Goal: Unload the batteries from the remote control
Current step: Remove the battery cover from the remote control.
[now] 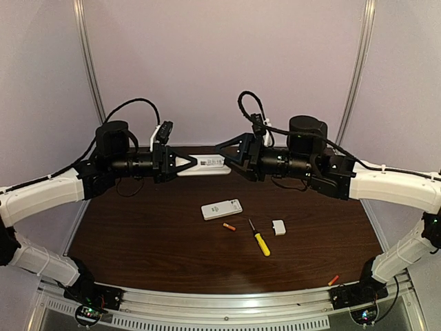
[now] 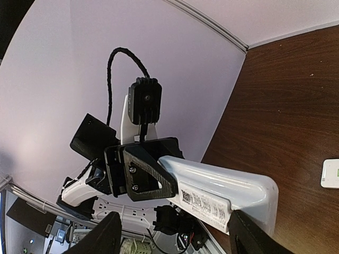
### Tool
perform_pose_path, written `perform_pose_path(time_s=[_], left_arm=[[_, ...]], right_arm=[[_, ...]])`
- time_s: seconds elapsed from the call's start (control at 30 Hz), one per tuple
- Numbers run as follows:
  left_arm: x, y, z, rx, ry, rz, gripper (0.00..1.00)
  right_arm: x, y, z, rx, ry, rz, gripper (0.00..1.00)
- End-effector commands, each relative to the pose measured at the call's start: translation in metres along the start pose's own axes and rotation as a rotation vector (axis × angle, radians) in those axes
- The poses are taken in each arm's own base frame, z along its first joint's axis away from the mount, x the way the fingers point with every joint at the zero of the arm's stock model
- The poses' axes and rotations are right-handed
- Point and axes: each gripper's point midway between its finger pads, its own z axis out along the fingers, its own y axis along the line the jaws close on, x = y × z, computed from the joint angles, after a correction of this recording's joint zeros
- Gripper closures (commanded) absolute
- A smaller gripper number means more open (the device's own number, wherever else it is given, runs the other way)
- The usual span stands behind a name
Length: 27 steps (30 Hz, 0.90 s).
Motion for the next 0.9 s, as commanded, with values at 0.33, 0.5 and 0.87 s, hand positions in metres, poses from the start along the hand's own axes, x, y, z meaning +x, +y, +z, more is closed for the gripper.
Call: perform_pose_path(time_s=[0.33,0.5,0.87], left_arm=[[0.047,-0.053,0.009,0.246,0.184,0.159,1.00],[0.050,-0.046,0.010,0.235,0.189,0.151,1.00],[0.053,-0.036,0.012,0.204,0.197,0.144,1.00]], right_arm=[[0.061,0.005,0.021,-0.113,0.255,0.042,0.30],[0.061,0.004,0.024,-0.114,0.264,0.042,0.30],[0.062,0.006,0.027,-0.127,0.283,0.039,0.30]])
